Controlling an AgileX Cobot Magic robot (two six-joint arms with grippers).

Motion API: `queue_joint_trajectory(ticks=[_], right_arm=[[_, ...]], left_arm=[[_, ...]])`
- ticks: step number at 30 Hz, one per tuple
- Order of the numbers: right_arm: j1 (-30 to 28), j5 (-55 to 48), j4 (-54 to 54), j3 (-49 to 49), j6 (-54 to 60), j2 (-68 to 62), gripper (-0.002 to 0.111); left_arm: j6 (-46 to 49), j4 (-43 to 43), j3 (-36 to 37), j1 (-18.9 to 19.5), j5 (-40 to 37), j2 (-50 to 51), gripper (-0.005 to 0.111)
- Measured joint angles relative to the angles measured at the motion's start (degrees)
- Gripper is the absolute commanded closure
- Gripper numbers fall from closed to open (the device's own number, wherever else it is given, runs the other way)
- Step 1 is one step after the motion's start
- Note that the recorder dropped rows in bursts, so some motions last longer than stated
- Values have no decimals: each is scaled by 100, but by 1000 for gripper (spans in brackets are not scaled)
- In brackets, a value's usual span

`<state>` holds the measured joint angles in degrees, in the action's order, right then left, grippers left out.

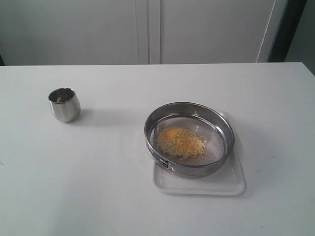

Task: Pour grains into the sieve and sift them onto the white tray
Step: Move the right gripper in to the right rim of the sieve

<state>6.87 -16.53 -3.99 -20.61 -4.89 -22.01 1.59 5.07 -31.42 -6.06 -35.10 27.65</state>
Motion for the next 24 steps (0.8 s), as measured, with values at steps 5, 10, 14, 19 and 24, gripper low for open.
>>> queue_joint_trajectory(ticks=[5, 10, 14, 19, 24], right_arm=[[0, -710, 337, -844, 0, -1616, 108], [0, -851, 544, -1537, -11, -3116, 108], [0, -340, 965, -1687, -11, -3908, 108], [0, -251, 1396, -1873, 11, -4427, 108], [0, -1148, 1420, -2635, 255, -5329, 108]], left_arm=[[0, 0, 0, 0, 0, 0, 107], [0, 0, 0, 0, 0, 0, 107], [0, 0, 0, 0, 0, 0, 107], [0, 0, 0, 0, 0, 0, 107], [0, 0, 0, 0, 0, 0, 107]])
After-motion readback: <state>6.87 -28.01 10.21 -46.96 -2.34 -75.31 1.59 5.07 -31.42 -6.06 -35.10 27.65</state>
